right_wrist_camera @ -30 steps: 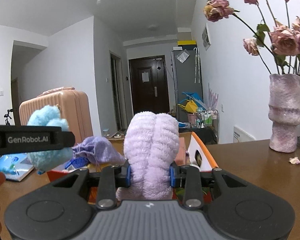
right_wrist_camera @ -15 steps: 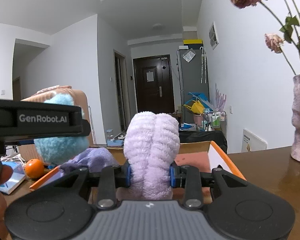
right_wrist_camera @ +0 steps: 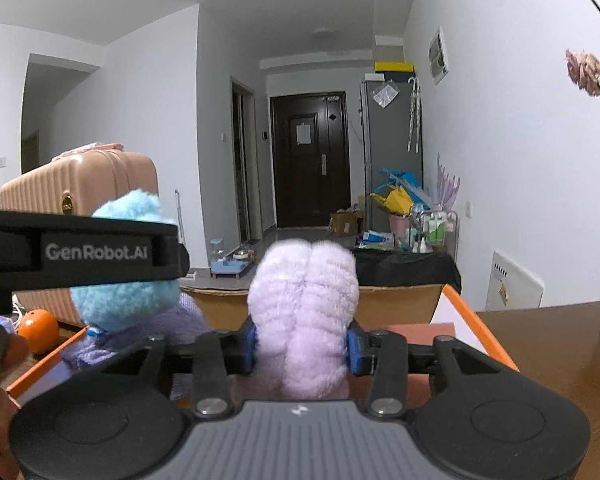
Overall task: Organize soft objects
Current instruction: 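Carry the blue plush and pink towel over the cardboard box with both tools, then open both tools to drop the plush and towel into the box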
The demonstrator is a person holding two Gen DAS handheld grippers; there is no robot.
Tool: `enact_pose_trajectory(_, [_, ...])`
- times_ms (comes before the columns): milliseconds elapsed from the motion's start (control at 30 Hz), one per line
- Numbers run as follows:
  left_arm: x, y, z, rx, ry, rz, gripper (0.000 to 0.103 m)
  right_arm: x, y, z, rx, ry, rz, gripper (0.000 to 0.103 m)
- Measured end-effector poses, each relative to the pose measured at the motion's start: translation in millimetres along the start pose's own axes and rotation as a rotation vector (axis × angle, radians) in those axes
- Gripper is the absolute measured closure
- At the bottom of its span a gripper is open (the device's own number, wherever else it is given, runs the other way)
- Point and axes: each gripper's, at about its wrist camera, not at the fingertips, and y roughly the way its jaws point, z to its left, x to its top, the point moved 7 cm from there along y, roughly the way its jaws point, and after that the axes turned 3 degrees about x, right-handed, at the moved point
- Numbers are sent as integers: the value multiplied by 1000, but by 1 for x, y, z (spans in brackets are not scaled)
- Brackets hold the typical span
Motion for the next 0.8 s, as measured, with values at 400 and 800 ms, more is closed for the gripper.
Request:
enact_pose_trajectory(400, [3,-4,16,6,-62,14,0,6,-15,-25,-56,70,-44,0])
enact_pose_trajectory(800, [8,-25,27,40,-61,-13,0,9,-47,-35,-52,89,-77,0])
